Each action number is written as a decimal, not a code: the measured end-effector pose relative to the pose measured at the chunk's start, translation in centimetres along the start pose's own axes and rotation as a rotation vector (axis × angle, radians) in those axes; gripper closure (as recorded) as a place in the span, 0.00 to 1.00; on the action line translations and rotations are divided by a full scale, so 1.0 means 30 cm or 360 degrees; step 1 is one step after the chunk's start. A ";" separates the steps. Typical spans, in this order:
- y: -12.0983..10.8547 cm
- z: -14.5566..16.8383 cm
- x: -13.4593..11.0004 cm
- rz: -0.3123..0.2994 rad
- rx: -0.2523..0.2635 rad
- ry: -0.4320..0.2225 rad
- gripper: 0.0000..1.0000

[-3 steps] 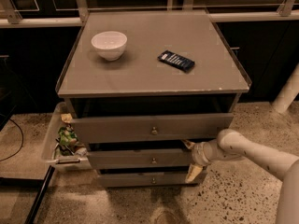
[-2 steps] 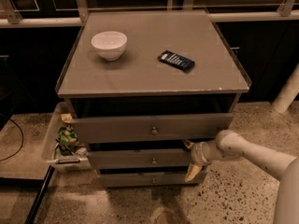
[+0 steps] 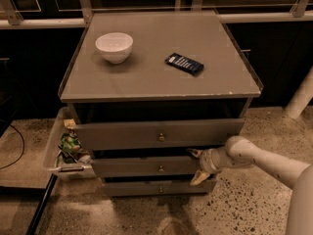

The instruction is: Open middle drawer

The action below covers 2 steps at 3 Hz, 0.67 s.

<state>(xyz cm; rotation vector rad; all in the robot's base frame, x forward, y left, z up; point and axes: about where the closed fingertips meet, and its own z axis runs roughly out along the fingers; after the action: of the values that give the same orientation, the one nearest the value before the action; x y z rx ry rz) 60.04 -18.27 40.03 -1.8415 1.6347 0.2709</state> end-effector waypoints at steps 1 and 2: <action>0.001 0.015 -0.012 -0.0004 -0.0023 -0.0029 0.42; 0.021 0.005 -0.016 0.0000 -0.0069 -0.0066 0.65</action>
Offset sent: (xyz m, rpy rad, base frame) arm -0.0192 -0.0022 0.0048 0.0527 0.0789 0.0715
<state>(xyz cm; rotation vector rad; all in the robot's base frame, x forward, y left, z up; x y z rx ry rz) 59.40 -17.80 39.97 -1.8560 1.6127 0.3450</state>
